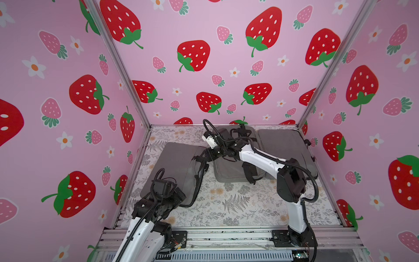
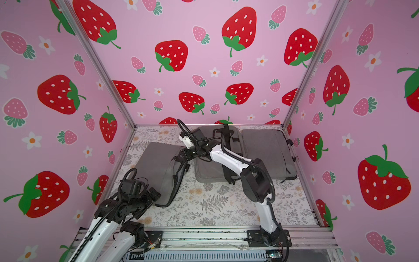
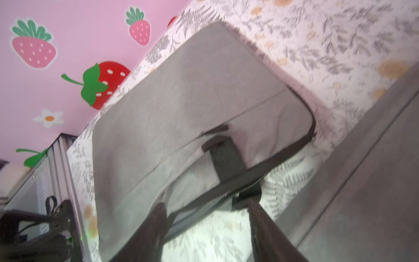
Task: Put the mouse into the laptop bag
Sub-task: Adjust the zippered laptop bag at the center of the board.
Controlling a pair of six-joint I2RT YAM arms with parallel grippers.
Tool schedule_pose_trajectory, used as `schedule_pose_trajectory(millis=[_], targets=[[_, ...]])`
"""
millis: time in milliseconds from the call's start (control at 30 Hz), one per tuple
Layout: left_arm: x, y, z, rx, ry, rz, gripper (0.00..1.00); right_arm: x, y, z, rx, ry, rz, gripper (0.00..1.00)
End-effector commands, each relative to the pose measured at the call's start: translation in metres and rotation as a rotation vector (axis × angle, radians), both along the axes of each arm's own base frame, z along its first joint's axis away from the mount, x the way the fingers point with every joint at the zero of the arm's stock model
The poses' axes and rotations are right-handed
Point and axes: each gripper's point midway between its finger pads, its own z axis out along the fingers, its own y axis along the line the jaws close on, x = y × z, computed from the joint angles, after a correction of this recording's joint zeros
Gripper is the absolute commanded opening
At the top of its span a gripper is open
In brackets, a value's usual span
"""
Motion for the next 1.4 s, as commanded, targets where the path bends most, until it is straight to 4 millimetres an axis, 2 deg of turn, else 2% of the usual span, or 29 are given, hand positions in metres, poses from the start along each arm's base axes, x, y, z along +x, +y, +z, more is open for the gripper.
schedule_pose_trajectory(millis=[0, 133, 233, 400, 533, 667, 800, 867, 933, 1033, 1133, 1267, 1367], targets=[[0.014, 0.007, -0.007, 0.029, -0.009, 0.068, 0.97, 0.039, -0.012, -0.054, -0.072, 0.097, -0.058, 0.63], [0.023, 0.01, -0.022, 0.053, 0.024, 0.085, 0.97, 0.072, -0.007, -0.082, -0.066, 0.107, -0.071, 0.66], [0.026, 0.012, -0.029, 0.062, 0.039, 0.093, 0.97, 0.086, 0.003, -0.103, -0.056, 0.114, -0.051, 0.67], [0.023, 0.016, -0.044, 0.063, 0.068, 0.119, 0.92, 0.1, 0.022, -0.131, -0.01, 0.161, -0.045, 0.68], [0.02, 0.018, -0.059, 0.04, 0.088, 0.144, 0.85, 0.1, 0.03, -0.143, 0.026, 0.212, -0.057, 0.65], [0.022, 0.023, -0.068, 0.017, 0.094, 0.182, 0.8, 0.091, 0.026, -0.154, -0.023, 0.231, -0.053, 0.65], [0.026, 0.035, -0.068, 0.006, 0.089, 0.225, 0.79, 0.067, 0.022, -0.167, -0.119, 0.245, -0.018, 0.59], [0.03, 0.041, -0.065, 0.007, 0.077, 0.243, 0.78, 0.053, 0.019, -0.177, -0.175, 0.246, 0.001, 0.51], [0.036, 0.047, -0.059, 0.008, 0.055, 0.257, 0.77, 0.039, 0.016, -0.184, -0.234, 0.243, 0.02, 0.37], [0.043, 0.054, -0.051, 0.017, 0.032, 0.271, 0.76, 0.027, 0.008, -0.191, -0.302, 0.239, 0.023, 0.24], [0.047, 0.061, -0.045, 0.027, 0.012, 0.287, 0.74, 0.02, 0.0, -0.184, -0.319, 0.237, 0.016, 0.1], [0.059, 0.081, -0.041, 0.067, -0.019, 0.349, 0.71, 0.011, -0.01, -0.164, -0.322, 0.203, 0.011, 0.03], [0.08, 0.099, -0.031, 0.078, -0.07, 0.415, 0.7, 0.002, -0.016, -0.146, -0.33, 0.174, 0.017, 0.02]])
